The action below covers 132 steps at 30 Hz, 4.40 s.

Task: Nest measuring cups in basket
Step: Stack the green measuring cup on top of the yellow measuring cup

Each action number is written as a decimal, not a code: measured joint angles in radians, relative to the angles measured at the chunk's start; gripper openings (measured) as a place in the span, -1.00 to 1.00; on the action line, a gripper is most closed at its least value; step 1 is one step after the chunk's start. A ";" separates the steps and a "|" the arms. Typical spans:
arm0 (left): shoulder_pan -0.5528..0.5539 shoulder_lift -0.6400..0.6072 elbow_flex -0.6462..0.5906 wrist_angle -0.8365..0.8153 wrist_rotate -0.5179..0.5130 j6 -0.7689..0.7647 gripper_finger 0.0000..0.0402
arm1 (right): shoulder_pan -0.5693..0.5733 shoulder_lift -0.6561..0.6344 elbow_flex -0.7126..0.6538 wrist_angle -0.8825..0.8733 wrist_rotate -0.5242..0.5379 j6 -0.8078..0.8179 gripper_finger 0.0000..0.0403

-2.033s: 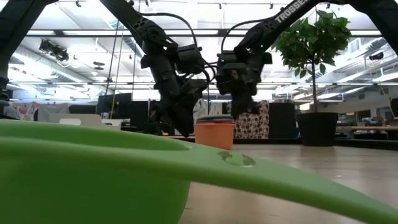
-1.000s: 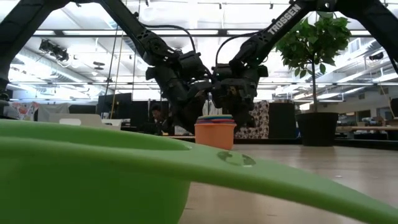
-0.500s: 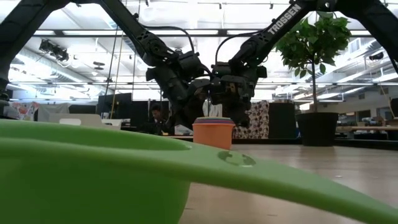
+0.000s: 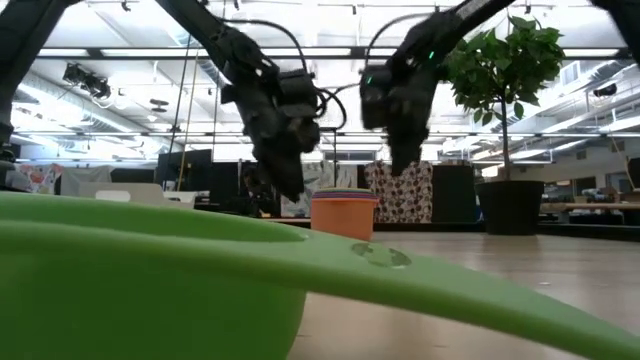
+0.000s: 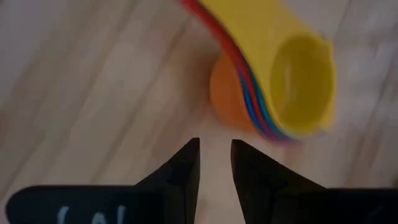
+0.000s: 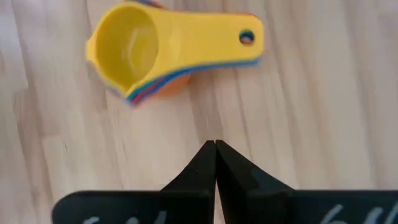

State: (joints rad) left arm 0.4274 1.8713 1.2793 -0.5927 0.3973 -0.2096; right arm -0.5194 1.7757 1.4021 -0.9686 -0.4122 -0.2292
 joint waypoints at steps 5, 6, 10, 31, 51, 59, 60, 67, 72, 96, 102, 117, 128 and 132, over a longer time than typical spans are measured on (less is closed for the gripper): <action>-0.010 -0.117 0.000 -0.143 -0.009 0.034 -0.52 | 0.026 -0.191 0.000 -0.165 0.056 -0.004 -0.94; -0.016 -0.144 0.000 -0.173 -0.014 0.055 -0.52 | 0.034 -0.230 0.000 -0.197 0.070 -0.003 -0.94; -0.051 -0.241 0.000 -0.263 -0.030 0.108 -0.52 | 0.082 -0.374 0.000 -0.287 0.133 0.057 -0.94; -0.363 -0.327 -0.013 -0.248 -0.042 0.077 -0.52 | 0.245 -0.615 0.000 -0.348 0.133 0.329 -0.94; -0.856 -0.198 -0.028 0.185 -0.349 -0.368 -0.52 | 0.245 -0.615 0.000 -0.405 0.134 0.155 -0.94; -0.962 -0.064 -0.029 0.313 -0.328 -0.517 -0.52 | 0.256 -0.615 0.000 -0.425 0.135 0.165 -0.94; -0.972 -0.053 -0.029 0.334 -0.330 -0.517 -0.52 | 0.257 -0.614 0.000 -0.424 0.136 0.174 -0.94; -1.035 0.026 -0.030 0.330 -0.374 -0.509 -0.52 | 0.257 -0.614 0.000 -0.428 0.138 0.237 -0.94; -1.035 0.040 -0.028 0.345 -0.454 -0.518 -0.52 | 0.257 -0.614 0.000 -0.428 0.138 0.237 -0.94; -1.011 0.068 -0.029 0.402 -0.428 -0.729 -0.52 | 0.257 -0.614 0.000 -0.426 0.158 0.227 -0.94; -1.012 0.129 -0.029 0.522 -0.363 -0.774 -0.52 | 0.257 -0.614 0.000 -0.434 0.158 0.227 -0.94; -1.001 0.143 -0.029 0.589 -0.319 -0.745 -0.53 | 0.257 -0.614 0.000 -0.438 0.157 0.226 -0.94; -0.996 0.138 -0.028 0.566 -0.280 -0.736 -0.53 | 0.257 -0.614 0.000 -0.437 0.157 0.237 -0.94; -0.986 0.110 -0.027 0.473 -0.269 -0.721 -0.55 | 0.258 -0.614 0.000 -0.436 0.157 0.237 -0.94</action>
State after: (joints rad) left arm -0.5583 1.9809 1.2526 -0.1197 0.1280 -0.9306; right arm -0.2616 1.1618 1.4025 -1.4049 -0.2550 0.0078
